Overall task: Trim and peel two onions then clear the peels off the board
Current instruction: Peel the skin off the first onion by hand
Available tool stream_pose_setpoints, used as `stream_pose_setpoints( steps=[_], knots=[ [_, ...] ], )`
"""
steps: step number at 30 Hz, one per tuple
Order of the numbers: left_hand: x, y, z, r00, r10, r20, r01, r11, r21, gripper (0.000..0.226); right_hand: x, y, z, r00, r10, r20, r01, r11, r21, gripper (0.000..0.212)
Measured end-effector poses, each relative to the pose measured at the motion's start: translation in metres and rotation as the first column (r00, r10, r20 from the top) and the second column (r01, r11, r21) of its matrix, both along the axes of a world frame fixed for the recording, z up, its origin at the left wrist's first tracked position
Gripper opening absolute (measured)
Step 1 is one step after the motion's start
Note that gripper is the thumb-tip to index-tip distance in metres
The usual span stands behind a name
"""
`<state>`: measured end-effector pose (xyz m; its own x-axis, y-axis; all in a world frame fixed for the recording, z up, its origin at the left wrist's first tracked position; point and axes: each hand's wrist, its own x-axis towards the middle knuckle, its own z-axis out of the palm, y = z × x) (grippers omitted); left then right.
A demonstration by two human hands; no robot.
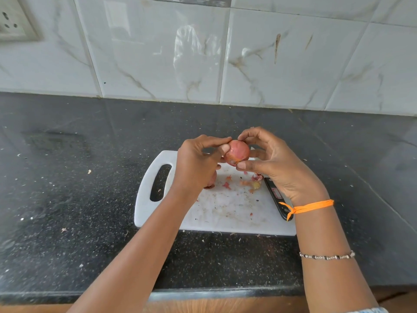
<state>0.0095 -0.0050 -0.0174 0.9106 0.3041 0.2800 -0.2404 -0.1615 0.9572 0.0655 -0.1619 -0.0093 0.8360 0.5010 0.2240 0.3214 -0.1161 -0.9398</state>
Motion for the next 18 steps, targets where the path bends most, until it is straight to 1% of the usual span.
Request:
stream_pose_setpoints(
  steps=[3,6,8,10,15,18],
  knots=[
    [-0.0013,-0.0011,0.0033,0.992,0.094,0.081,-0.101,0.991,0.087,0.017,0.0,0.0009,0.0001,1.0,0.013,-0.014,-0.013,0.999,0.036,0.045],
    [-0.0046,-0.0047,0.0052,0.99,0.095,0.102,-0.108,0.986,0.131,0.017,0.0003,0.0012,-0.0007,1.0,0.007,-0.03,-0.005,0.997,0.075,0.044],
    [-0.0049,-0.0058,0.004,0.989,0.118,0.085,-0.128,0.985,0.118,0.012,0.0009,0.0009,-0.0004,1.0,0.001,-0.007,-0.001,0.999,0.047,0.045],
    [-0.0039,-0.0052,0.0028,0.987,0.133,0.086,-0.144,0.981,0.128,0.011,0.0008,0.0015,0.0003,1.0,0.0,-0.012,0.001,0.999,0.032,0.044],
    [-0.0041,-0.0089,0.0005,0.981,0.115,0.154,-0.153,0.952,0.266,0.006,-0.0016,0.0065,-0.0013,0.997,-0.006,-0.077,0.013,0.996,0.084,0.041],
    [-0.0044,-0.0086,0.0011,0.974,0.155,0.168,-0.198,0.939,0.282,0.006,-0.0026,0.0055,-0.0003,0.997,0.01,-0.074,-0.004,0.997,0.075,0.04]
  ],
)
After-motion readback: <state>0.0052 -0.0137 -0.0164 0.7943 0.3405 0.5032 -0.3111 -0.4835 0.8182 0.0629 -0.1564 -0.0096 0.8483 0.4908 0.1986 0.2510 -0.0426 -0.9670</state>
